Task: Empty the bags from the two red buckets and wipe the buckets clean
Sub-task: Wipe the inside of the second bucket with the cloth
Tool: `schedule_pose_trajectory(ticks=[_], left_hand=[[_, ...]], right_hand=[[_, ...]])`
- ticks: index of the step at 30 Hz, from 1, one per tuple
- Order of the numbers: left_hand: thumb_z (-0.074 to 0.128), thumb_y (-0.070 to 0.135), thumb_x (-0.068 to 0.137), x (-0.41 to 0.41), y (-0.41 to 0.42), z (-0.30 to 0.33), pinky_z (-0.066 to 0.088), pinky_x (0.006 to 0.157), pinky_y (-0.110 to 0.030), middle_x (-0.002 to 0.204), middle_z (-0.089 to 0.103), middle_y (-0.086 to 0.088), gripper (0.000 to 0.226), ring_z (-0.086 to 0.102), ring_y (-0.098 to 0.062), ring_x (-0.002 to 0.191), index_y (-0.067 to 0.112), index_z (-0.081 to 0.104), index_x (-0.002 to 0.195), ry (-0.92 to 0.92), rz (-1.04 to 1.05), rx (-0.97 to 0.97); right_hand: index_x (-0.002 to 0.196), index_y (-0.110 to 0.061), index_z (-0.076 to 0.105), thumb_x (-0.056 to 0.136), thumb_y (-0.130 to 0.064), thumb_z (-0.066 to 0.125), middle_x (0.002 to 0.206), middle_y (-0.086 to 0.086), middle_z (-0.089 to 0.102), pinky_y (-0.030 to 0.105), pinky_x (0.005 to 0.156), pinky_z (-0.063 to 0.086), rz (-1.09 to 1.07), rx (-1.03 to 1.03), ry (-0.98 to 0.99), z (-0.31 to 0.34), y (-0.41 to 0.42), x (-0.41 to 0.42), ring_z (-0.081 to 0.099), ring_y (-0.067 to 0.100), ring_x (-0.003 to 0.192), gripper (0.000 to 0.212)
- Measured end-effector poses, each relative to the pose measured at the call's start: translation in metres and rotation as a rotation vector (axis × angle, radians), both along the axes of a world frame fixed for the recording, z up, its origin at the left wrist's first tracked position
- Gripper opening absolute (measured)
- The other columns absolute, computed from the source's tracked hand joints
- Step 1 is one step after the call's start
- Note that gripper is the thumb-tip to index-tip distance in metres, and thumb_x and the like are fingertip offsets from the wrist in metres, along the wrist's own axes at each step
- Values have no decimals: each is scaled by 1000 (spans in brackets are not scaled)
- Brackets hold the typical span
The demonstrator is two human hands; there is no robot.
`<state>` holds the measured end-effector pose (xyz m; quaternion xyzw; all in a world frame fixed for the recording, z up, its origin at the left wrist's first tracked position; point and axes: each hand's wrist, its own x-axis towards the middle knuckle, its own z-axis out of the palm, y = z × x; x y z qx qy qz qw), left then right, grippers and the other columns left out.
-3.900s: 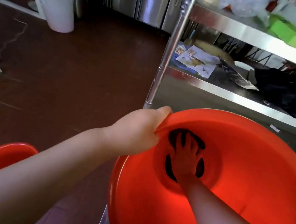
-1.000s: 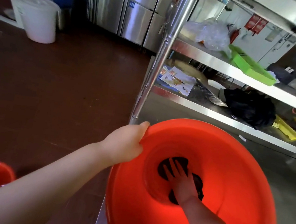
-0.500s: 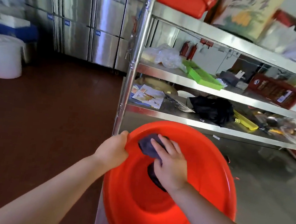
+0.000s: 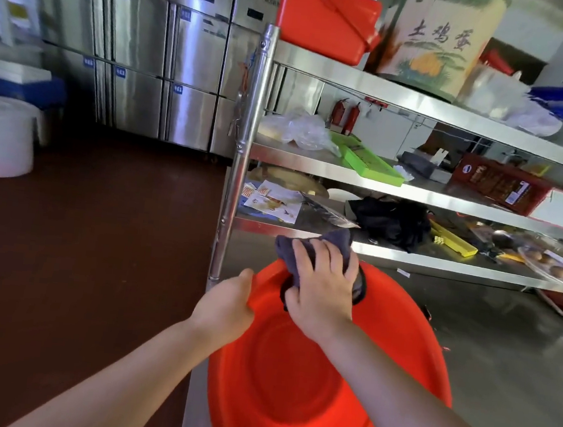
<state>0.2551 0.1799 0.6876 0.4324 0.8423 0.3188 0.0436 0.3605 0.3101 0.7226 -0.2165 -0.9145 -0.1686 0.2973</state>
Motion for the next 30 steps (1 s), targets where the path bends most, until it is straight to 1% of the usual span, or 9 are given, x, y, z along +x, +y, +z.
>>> schedule_pose_trajectory(ticks=[3, 6, 8, 12, 15, 18, 23, 26, 30], left_hand=[[47, 2, 73, 0, -1, 2, 36, 57, -29, 81, 63, -4, 25, 64, -30, 83, 17, 42, 92, 3, -8, 28], [47, 1, 73, 0, -5, 2, 45, 60, -33, 88, 66, -8, 39, 65, -30, 82, 14, 47, 110, -28, -2, 41], [48, 1, 73, 1, -8, 3, 47, 61, -35, 87, 65, -10, 36, 64, -32, 81, 13, 46, 106, -52, 12, 25], [48, 0, 72, 3, -14, 3, 48, 62, -45, 78, 60, -12, 23, 60, -33, 73, 9, 44, 92, -101, 43, 1], [48, 0, 72, 4, -18, 2, 46, 59, -44, 73, 58, -12, 20, 58, -29, 64, 11, 44, 88, -153, 62, 10], [50, 1, 73, 6, -24, -1, 43, 52, -39, 69, 57, -9, 19, 57, -24, 58, 16, 44, 83, -196, 68, 47], [54, 12, 83, 16, -32, -8, 45, 50, -36, 72, 59, -3, 17, 59, -17, 57, 20, 45, 95, -201, 109, 84], [55, 16, 87, 21, -41, -12, 47, 52, -36, 73, 61, -1, 22, 61, -17, 58, 20, 45, 106, -211, 141, 118], [58, 26, 88, 28, -52, -11, 51, 55, -38, 73, 62, -1, 19, 62, -15, 58, 21, 46, 102, -222, 139, 87]], right_hand=[[133, -22, 43, 62, -30, 58, 123, 9, 50, 60, 107, 20, 106, 69, -81, -6, -12, -9, 43, 31, 119, 73], [129, -23, 49, 68, -28, 66, 116, 7, 56, 58, 106, 30, 194, 160, -125, -3, -11, -16, 50, 30, 113, 64], [123, -25, 54, 67, -35, 73, 113, 3, 59, 52, 102, 38, 213, 203, -164, 4, -1, -17, 54, 27, 107, 60], [113, -27, 58, 57, -55, 79, 101, -1, 61, 44, 87, 45, 127, 202, -143, 14, 19, -10, 58, 24, 96, 67], [109, -25, 63, 52, -55, 82, 95, 0, 63, 42, 79, 47, 42, 180, -94, 17, 30, -1, 60, 26, 90, 67], [110, -25, 61, 56, -55, 81, 91, 1, 62, 40, 75, 47, -48, 155, -77, 20, 41, 12, 60, 27, 87, 65], [113, -22, 59, 56, -48, 83, 91, 3, 59, 40, 67, 47, -91, 171, -26, 16, 50, 35, 58, 28, 82, 67], [118, -21, 57, 61, -44, 82, 93, 7, 58, 41, 66, 47, -190, 118, 8, 11, 53, 55, 57, 30, 83, 66], [116, -17, 58, 64, -40, 83, 85, 12, 60, 41, 62, 50, -246, 28, 21, 13, 57, 73, 60, 34, 77, 62]])
